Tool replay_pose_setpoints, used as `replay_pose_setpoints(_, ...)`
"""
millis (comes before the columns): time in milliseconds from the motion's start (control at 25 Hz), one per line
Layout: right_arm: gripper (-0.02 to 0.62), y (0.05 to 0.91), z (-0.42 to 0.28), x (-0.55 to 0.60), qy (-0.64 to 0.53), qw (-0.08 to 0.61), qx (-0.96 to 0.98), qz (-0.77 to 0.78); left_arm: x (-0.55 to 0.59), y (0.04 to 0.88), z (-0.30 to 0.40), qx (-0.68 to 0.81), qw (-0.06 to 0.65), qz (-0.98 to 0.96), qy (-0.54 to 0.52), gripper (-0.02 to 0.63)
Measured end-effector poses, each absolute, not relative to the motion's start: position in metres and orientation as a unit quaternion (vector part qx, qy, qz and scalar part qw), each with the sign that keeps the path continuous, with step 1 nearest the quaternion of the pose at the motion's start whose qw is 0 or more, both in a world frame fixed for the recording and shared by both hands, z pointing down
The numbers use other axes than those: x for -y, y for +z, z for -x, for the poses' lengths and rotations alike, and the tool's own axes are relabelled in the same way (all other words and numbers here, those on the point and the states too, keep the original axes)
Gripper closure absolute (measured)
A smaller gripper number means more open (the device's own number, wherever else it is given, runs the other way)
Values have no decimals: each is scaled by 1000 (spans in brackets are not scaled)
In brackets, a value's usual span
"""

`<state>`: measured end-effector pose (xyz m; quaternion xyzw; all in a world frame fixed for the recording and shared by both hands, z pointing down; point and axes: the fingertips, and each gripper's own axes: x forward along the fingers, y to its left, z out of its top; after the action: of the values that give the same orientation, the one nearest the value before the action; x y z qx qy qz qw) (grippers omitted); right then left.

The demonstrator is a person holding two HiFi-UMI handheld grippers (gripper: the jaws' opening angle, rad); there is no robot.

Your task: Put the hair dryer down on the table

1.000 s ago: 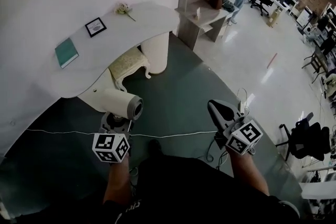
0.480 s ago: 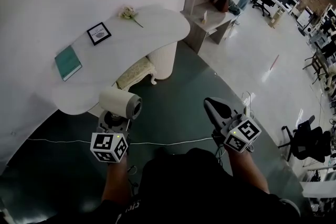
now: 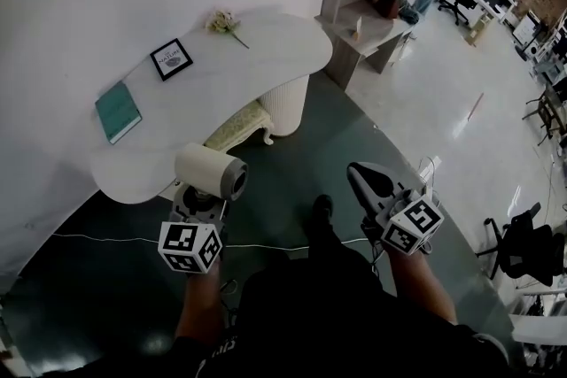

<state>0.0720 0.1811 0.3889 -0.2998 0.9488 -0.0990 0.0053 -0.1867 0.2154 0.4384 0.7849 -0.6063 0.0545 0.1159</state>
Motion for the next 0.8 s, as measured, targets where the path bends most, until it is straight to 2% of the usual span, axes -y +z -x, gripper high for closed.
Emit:
replay_pose_setpoints(240,589,401,-82,-106,-80,-15,-959,273,-159,440,181,630,127,-764,59,394)
replay_pose_setpoints(800,589,408,-126,76,-114,5,-966,232,12,419,119,646,130,-749,72,394)
